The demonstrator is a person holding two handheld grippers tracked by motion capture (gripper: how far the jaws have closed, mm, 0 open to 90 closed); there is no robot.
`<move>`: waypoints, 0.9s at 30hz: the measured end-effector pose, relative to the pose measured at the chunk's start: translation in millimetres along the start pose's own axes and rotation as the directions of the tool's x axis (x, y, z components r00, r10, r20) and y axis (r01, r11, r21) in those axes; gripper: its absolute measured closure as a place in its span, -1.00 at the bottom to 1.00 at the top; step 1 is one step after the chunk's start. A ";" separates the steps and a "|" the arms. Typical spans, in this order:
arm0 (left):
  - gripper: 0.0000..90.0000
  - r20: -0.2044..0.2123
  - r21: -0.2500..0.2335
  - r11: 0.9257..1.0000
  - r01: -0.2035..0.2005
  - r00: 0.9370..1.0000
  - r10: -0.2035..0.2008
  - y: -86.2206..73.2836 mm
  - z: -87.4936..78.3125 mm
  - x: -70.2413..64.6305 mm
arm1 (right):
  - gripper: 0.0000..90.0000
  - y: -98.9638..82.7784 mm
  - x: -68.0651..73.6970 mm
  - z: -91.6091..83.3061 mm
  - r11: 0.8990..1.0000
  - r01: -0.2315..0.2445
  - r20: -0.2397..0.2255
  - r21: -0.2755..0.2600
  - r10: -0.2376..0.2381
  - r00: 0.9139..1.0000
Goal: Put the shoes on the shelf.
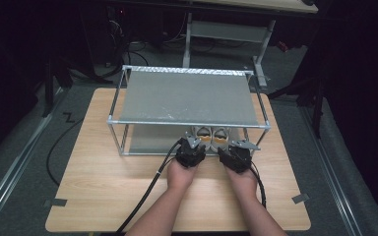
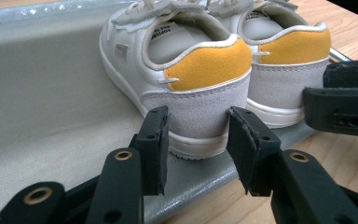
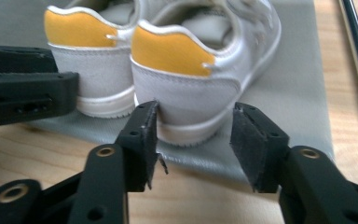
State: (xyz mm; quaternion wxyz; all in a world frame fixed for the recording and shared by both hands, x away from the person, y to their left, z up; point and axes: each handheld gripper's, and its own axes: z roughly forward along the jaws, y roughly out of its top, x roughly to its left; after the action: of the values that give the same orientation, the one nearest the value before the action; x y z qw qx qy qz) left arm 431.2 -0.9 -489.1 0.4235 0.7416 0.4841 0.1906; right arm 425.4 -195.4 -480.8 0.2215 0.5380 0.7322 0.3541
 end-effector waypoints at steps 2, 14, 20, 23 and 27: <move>0.41 -0.018 -0.019 1.000 -0.003 1.000 0.003 -1.4 -3.3 0.9 | 0.59 -0.9 -1.2 -6.0 1.000 0.000 0.022 -0.012 0.000 1.000; 0.57 -0.052 -0.012 0.999 0.030 0.998 -0.031 -4.9 -4.8 6.6 | 0.59 -0.9 -8.1 -11.8 0.999 -0.019 0.012 -0.043 0.019 1.000; 0.38 -0.049 -0.010 1.000 0.011 0.999 -0.012 -12.5 -15.8 10.8 | 0.48 -2.8 0.6 -18.7 0.999 -0.006 -0.010 -0.036 0.006 1.000; 0.29 -0.038 -0.023 1.000 0.002 0.999 -0.002 -18.1 -31.7 19.6 | 0.42 -5.1 3.0 -26.1 0.999 0.017 -0.019 -0.040 -0.018 1.000; 0.18 0.005 -0.017 1.000 0.019 1.000 -0.019 -30.4 -64.6 42.7 | 0.24 -9.4 3.9 -36.4 0.999 0.025 -0.037 -0.019 -0.026 0.999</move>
State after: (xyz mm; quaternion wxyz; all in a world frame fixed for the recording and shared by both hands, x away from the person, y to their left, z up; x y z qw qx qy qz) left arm 389.2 70.6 -482.6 0.4328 0.7338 0.4883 0.1891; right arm 392.5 -203.5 -463.9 0.2175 0.5198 0.7397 0.3679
